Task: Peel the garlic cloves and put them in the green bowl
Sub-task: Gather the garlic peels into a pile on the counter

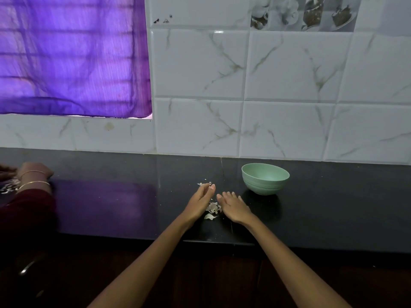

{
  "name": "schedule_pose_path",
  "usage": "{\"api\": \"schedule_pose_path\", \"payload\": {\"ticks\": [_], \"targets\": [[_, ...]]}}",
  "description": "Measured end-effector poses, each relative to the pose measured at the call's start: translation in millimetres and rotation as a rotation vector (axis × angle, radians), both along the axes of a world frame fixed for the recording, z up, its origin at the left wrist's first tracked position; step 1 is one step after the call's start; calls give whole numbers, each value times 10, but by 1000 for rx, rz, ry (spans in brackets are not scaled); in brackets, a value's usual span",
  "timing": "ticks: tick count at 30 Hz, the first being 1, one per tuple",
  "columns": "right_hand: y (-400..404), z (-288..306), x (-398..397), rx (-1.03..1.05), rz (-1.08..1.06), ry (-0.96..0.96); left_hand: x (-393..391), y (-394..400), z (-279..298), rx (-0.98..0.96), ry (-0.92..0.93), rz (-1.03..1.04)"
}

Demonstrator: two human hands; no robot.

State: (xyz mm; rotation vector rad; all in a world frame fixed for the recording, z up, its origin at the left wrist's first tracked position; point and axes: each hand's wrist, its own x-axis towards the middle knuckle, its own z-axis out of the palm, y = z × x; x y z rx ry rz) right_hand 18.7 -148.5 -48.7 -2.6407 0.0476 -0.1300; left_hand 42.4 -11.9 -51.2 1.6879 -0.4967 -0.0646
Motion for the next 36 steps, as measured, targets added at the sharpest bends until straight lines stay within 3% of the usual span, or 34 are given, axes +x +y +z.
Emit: {"api": "schedule_pose_path", "payload": {"ticks": [2,6,7,9,12,13,15,17,20,23,26,29,32,34,36], "targets": [[30,-8,-24,59,85,68,10,-3,-9,-33,37,-30],[-18,-23,-122,700,152,-79,45,2,60,-205,138,58],[-31,-17,-137,742,87,-108,25,-9,48,-204,135,101],[6,31,-147,612,3,-112,-10,-22,0,-208,126,190],[176,92,-157,229,57,70,-51,-30,-43,-236,151,224],[234,116,-167,189,66,92,-71,-20,-28,-255,163,236],[279,95,-157,287,117,59,-114,10,-7,-299,195,249],[315,57,-224,521,188,24,-124,43,-38,-270,205,236],[285,68,-315,702,46,-130,-146,48,-78,-112,185,155],[247,91,-352,599,-161,-213,-235,17,-64,-1,147,80],[286,34,-384,386,-126,-94,-287,-44,-104,33,124,16],[342,-22,-392,266,-38,-55,-310,10,-61,-161,160,110],[316,-22,-434,558,56,-103,-499,116,41,-470,106,268],[274,13,-418,738,39,-143,-687,183,71,-566,-2,338],[241,30,-354,773,6,-142,-923,220,0,-611,-48,347]]}}
